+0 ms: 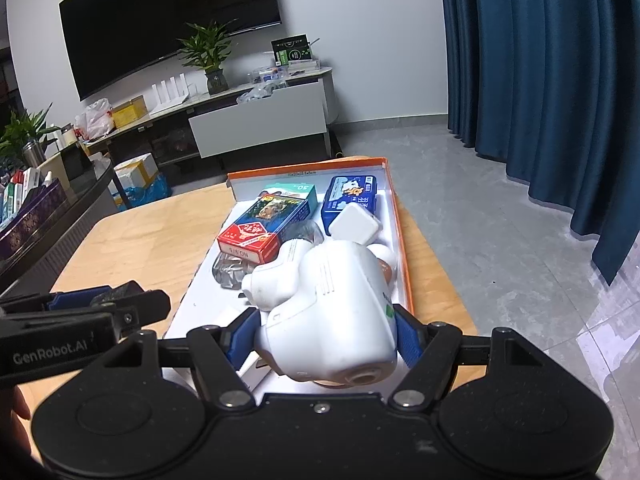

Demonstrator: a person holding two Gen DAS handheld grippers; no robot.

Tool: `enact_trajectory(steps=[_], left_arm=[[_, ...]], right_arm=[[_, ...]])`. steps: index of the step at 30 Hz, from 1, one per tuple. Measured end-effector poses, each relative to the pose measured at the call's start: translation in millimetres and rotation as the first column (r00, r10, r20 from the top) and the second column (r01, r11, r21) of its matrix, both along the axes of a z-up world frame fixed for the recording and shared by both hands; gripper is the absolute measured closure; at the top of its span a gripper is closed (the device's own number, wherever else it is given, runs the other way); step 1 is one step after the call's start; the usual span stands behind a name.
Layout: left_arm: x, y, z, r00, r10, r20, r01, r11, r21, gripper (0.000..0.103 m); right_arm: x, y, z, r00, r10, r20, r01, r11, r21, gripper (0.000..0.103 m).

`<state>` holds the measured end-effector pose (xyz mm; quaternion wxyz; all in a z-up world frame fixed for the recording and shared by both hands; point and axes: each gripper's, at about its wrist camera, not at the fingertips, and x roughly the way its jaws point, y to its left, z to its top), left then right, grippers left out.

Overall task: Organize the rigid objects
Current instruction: 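Lower the diffuser and charger into the white box and open both grippers, then withdraw both grippers up from the white box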

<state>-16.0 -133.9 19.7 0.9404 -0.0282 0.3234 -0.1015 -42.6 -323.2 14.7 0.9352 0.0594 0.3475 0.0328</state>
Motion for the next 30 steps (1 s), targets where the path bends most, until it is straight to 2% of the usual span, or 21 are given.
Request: enact_trajectory(steps=[7,16,21,22,23,24,27,30], left_arm=[[3.8,1.9,-2.4,1.0,0.005,-0.008,-0.005,1.0,-0.001,0.037],[10.9,-10.7,-8.1,0.999,-0.038,-0.015,0.038,0.999,0.003,0.038],[20.9,-27.8,-16.5,0.997,-0.078,-0.021,0.078,0.997,-0.003,0.037],[21.8,-29.9,-17.0,0.996,-0.083,-0.022,0.083,0.997,-0.011,0.031],[21.8,-31.7,-16.6,0.996,-0.084,-0.023,0.083,0.996,-0.015,0.02],[19.7,-32.5,-15.8,0.997,-0.08,-0.021,0.08,0.997,-0.015,0.015],[10.2,-32.0,-10.4,0.997,-0.074,-0.011,0.074,0.997,-0.009,0.01],[-2.7,-26.8,-0.1,0.999,-0.037,-0.006,0.037,0.999,0.001,0.002]], right_arm=[[4.0,-0.4,-8.8,0.999,0.008,-0.032,-0.008,1.0,0.005,0.018],[-9.5,-20.8,14.3,0.991,-0.112,0.074,0.113,0.994,-0.007,0.015],[-12.3,-22.6,20.8,0.991,-0.116,0.073,0.119,0.992,-0.041,0.014],[-12.4,-21.5,21.9,0.991,-0.112,0.071,0.116,0.991,-0.059,0.014],[-13.5,-20.8,23.3,0.992,-0.105,0.068,0.11,0.991,-0.075,0.014],[-15.6,-19.9,25.0,0.993,-0.097,0.069,0.103,0.991,-0.084,0.014],[-23.0,-23.4,31.6,0.995,-0.075,0.073,0.08,0.994,-0.07,0.012],[-30.6,-32.8,37.9,0.996,-0.064,0.064,0.065,0.998,-0.01,0.011]])
